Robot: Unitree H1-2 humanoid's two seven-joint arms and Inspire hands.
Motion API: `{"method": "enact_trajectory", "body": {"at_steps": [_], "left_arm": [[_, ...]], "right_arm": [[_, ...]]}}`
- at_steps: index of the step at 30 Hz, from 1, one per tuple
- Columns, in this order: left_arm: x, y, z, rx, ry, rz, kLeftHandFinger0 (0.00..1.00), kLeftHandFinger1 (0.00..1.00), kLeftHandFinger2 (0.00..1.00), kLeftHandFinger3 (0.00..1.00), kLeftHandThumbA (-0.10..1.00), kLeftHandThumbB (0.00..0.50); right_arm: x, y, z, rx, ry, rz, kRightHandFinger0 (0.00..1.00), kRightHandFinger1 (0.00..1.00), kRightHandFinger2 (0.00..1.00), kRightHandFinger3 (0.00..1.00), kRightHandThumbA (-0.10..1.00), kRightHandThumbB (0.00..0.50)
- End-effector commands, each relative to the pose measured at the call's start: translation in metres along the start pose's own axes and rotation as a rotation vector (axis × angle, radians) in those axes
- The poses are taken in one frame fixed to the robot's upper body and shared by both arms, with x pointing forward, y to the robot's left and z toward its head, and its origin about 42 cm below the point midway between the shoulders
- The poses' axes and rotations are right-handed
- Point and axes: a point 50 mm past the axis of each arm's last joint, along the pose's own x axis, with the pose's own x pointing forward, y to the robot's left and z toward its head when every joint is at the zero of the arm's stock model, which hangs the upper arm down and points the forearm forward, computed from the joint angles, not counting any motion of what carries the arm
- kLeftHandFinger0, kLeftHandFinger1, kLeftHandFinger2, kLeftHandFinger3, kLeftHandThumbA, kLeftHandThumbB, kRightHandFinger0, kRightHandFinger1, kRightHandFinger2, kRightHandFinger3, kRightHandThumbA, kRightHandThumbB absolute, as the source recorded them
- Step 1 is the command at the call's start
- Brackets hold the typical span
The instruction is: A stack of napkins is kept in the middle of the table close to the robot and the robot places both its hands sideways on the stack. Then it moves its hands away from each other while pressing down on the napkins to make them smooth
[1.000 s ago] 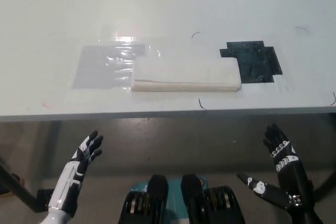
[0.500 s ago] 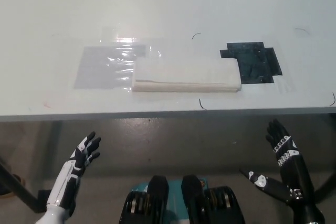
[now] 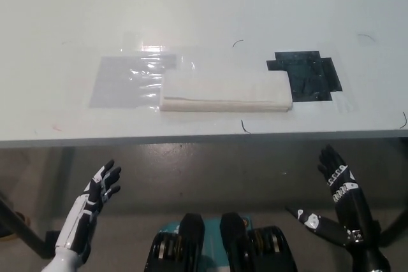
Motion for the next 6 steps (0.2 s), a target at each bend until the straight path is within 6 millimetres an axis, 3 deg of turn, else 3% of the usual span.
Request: {"method": "enact_trajectory", "body": {"at_steps": [1,6], "left_arm": [[-0.0013,0.0024,0.004,0.009,-0.023,-0.002,1.0,1.0,1.0,1.0,1.0,0.054],[-0.0028,0.0028,0.0027,-0.002,-0.027,0.0,1.0,1.0,1.0,1.0,1.0,0.043]], "right_arm": [[0.0018,-0.001,0.0107,-0.022,-0.059,0.005,1.0,1.0,1.0,1.0,1.0,0.221],[0.0018,-0.0006,0.0091,-0.021,-0.061,0.014,1.0,1.0,1.0,1.0,1.0,0.203]]}}
